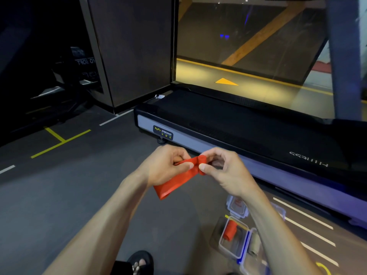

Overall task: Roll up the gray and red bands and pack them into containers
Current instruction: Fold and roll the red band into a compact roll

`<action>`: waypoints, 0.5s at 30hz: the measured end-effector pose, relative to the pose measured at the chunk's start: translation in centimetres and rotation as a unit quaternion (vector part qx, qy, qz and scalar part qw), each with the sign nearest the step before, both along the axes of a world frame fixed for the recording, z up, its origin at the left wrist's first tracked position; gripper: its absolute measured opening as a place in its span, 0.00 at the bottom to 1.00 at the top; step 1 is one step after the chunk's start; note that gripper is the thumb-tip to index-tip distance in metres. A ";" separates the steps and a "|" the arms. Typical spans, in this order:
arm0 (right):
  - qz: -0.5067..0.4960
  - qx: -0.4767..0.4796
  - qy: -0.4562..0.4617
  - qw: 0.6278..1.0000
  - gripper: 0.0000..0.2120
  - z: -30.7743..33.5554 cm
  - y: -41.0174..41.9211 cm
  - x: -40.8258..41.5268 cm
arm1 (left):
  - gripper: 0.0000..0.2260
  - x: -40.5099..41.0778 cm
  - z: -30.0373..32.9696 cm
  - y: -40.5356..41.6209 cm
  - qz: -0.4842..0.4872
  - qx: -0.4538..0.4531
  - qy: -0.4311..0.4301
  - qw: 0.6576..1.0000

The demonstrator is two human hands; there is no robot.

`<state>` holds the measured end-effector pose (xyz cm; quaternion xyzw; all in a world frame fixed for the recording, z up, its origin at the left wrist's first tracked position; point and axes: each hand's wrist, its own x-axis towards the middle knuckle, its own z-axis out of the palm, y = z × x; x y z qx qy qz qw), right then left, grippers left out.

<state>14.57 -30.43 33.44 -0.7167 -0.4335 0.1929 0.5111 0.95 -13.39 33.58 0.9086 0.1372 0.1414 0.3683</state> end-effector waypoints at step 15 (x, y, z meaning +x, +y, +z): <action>-0.026 -0.009 -0.001 1.000 0.09 -0.1 0.1 -0.1 | 0.06 -0.1 0.3 -0.3 -0.002 0.022 0.010 1.000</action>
